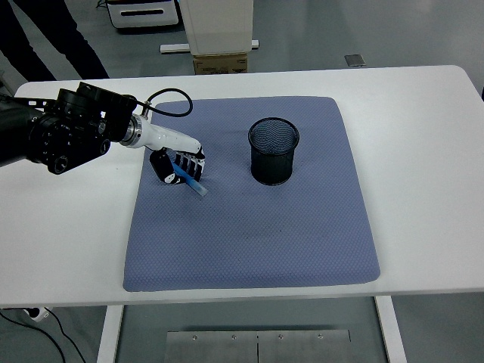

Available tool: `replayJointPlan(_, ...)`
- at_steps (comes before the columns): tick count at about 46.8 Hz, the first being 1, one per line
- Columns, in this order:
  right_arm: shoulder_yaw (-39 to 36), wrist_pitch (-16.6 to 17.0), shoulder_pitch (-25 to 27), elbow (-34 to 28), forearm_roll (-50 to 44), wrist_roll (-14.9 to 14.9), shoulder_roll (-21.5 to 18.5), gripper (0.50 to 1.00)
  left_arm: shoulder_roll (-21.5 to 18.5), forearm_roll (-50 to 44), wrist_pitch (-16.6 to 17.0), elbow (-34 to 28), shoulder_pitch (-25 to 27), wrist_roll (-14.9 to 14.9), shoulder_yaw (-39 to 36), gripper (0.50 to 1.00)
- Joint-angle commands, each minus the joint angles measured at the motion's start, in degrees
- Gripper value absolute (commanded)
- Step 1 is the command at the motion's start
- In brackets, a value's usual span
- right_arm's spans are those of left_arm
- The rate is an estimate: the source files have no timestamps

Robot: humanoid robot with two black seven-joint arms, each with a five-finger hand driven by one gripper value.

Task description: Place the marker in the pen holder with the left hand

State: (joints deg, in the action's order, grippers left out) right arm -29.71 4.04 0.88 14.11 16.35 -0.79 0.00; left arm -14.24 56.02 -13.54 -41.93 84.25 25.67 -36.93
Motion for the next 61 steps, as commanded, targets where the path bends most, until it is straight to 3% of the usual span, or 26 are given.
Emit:
replayJointPlan(1,0.0,-0.1,0.0,0.0,0.0,0.0,0.0,1.000,-0.1,-0.2,0.0,0.0,0.1,0.0,0.4,0.500)
replayJointPlan(61,0.0,-0.1,0.0,0.0,0.0,0.0,0.0,1.000,-0.4,-6.0,0.2,0.1,4.3,1.6,7.3,0.500)
